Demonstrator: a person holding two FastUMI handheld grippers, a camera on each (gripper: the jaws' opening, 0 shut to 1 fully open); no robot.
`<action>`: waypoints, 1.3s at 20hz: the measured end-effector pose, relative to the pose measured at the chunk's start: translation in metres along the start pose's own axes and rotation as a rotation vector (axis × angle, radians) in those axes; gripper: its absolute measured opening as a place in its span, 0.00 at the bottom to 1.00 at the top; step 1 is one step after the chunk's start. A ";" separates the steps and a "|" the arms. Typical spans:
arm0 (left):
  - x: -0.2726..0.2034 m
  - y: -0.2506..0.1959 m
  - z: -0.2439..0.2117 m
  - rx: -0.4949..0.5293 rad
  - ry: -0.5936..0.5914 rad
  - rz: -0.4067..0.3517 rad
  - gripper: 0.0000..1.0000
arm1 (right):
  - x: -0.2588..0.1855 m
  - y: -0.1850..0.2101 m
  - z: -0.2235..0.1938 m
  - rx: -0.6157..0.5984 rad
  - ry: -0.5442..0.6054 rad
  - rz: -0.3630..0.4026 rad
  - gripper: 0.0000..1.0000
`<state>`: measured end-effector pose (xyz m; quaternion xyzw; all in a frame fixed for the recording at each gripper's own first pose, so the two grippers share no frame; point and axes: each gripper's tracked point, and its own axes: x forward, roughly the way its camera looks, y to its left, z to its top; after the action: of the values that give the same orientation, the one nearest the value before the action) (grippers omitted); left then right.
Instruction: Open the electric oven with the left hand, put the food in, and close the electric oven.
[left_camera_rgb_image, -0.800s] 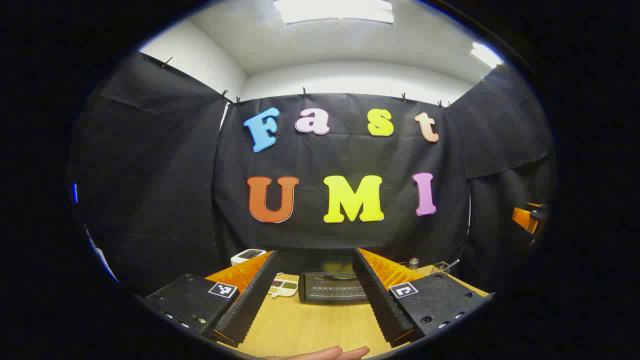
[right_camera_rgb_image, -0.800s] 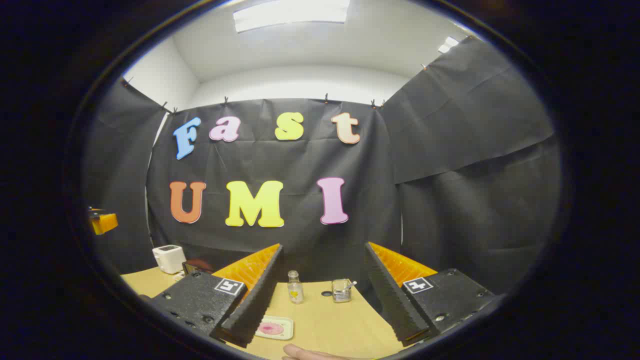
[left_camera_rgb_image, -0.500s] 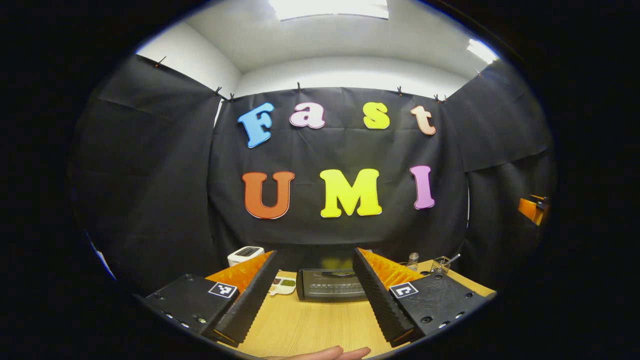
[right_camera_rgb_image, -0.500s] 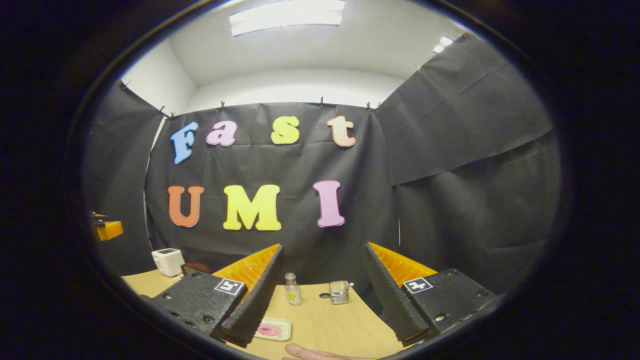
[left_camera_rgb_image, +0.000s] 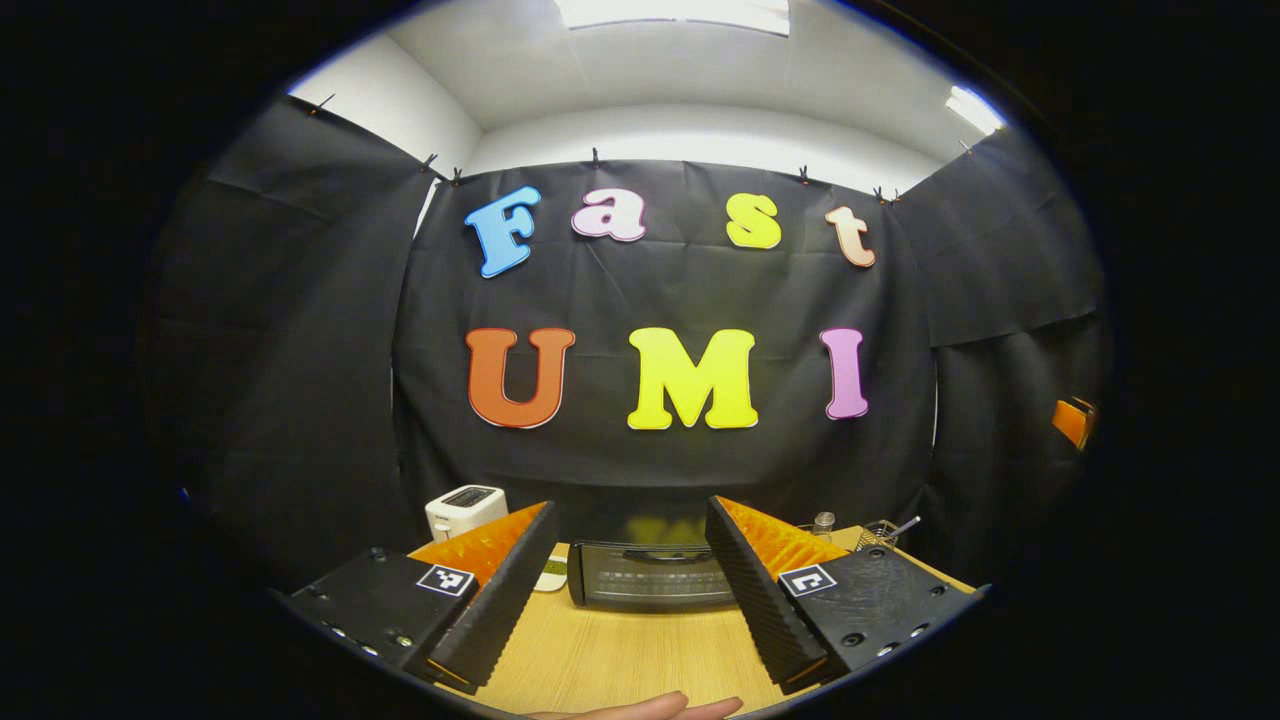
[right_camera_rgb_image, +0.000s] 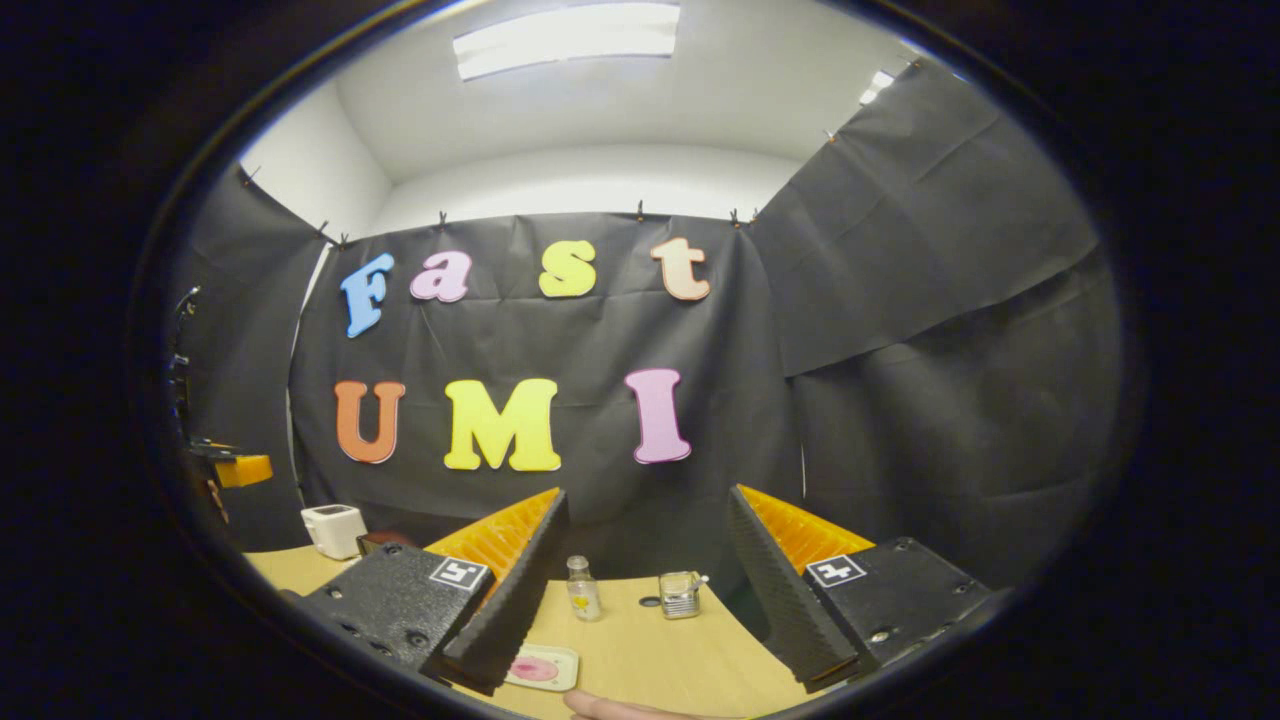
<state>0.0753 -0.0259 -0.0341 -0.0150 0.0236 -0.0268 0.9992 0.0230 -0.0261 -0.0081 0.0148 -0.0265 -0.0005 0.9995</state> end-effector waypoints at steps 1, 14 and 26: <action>0.014 -0.006 -0.007 -0.006 0.012 -0.017 0.95 | 0.004 0.000 -0.003 -0.002 0.004 0.001 0.96; 0.202 -0.019 -0.141 -0.031 0.302 -0.064 0.95 | 0.031 -0.018 -0.031 -0.036 0.058 -0.008 0.96; 0.231 -0.036 -0.205 0.038 0.457 -0.056 0.95 | 0.036 -0.033 -0.040 0.038 0.049 0.006 0.96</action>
<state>0.2944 -0.0803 -0.2481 0.0097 0.2484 -0.0576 0.9669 0.0610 -0.0583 -0.0471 0.0339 -0.0020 0.0033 0.9994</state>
